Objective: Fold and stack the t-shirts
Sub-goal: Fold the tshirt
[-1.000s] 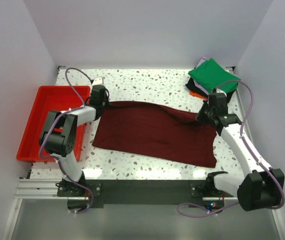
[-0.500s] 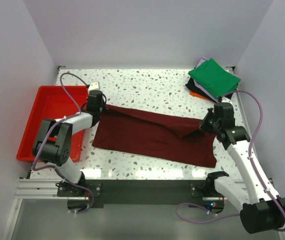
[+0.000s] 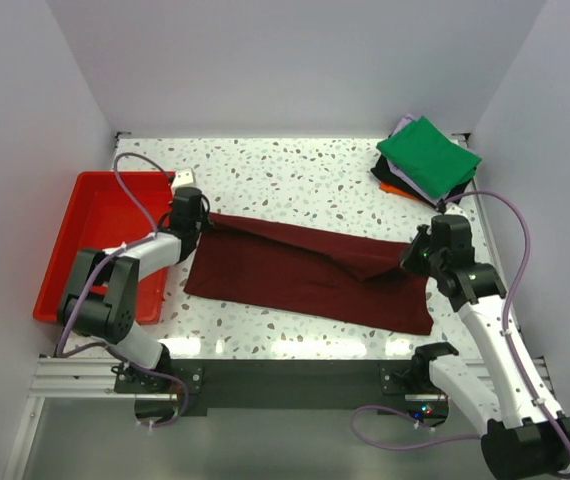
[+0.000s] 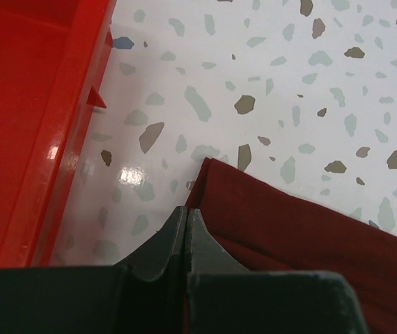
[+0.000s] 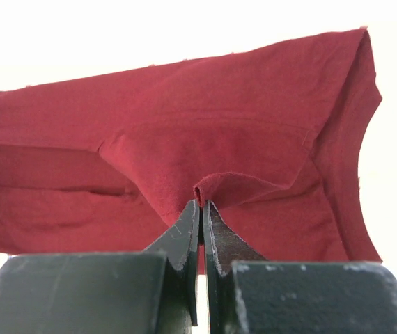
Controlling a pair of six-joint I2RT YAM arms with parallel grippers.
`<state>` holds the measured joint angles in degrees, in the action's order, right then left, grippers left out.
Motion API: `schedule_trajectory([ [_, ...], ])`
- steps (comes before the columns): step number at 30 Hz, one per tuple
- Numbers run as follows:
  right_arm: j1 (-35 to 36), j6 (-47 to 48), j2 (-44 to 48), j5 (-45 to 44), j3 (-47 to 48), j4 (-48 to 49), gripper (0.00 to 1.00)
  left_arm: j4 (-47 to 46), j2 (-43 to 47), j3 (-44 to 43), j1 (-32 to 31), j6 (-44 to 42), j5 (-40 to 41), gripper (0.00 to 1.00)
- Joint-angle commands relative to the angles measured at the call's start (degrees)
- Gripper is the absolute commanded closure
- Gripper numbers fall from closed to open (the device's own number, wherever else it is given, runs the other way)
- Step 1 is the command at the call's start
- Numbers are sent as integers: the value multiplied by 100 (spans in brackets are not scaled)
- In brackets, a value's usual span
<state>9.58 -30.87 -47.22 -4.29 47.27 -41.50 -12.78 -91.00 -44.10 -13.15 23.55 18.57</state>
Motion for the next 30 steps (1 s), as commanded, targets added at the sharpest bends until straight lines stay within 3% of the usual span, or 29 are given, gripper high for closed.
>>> schedule_trajectory([
  [1, 35, -50, 134, 210, -217, -148, 100, -182, 284, 182, 49, 167, 200, 100],
  [7, 87, -77, 354, 306, -481, -262, 100, -173, 671, 717, 49, 404, 305, 100],
  [10, 114, -77, 372, 315, -586, -306, 100, -155, 978, 1016, 49, 536, 375, 80],
  [11, 123, -85, 354, 280, -604, -324, 100, -172, 1144, 1148, 40, 545, 376, 64],
  [14, 123, -103, 371, 52, -648, -403, 94, -217, 1496, 1298, 23, 554, 358, 35],
  [15, 123, -138, 398, -27, -666, -394, 89, -286, 1576, 1324, -30, 519, 341, 32],
  [16, 131, -173, 424, -210, -675, -394, 77, -322, 1646, 1325, -74, 484, 332, 31],
  [20, 175, -261, 661, -519, -710, -193, 56, -418, 1718, 1167, -398, 308, 349, 28],
  [25, 745, -147, 487, -318, -877, 684, 52, -796, 1480, 991, -689, 282, -185, 27],
  [30, 2213, -173, -635, -704, -851, 1651, 53, -1130, 945, 727, -689, 282, -836, 26],
])
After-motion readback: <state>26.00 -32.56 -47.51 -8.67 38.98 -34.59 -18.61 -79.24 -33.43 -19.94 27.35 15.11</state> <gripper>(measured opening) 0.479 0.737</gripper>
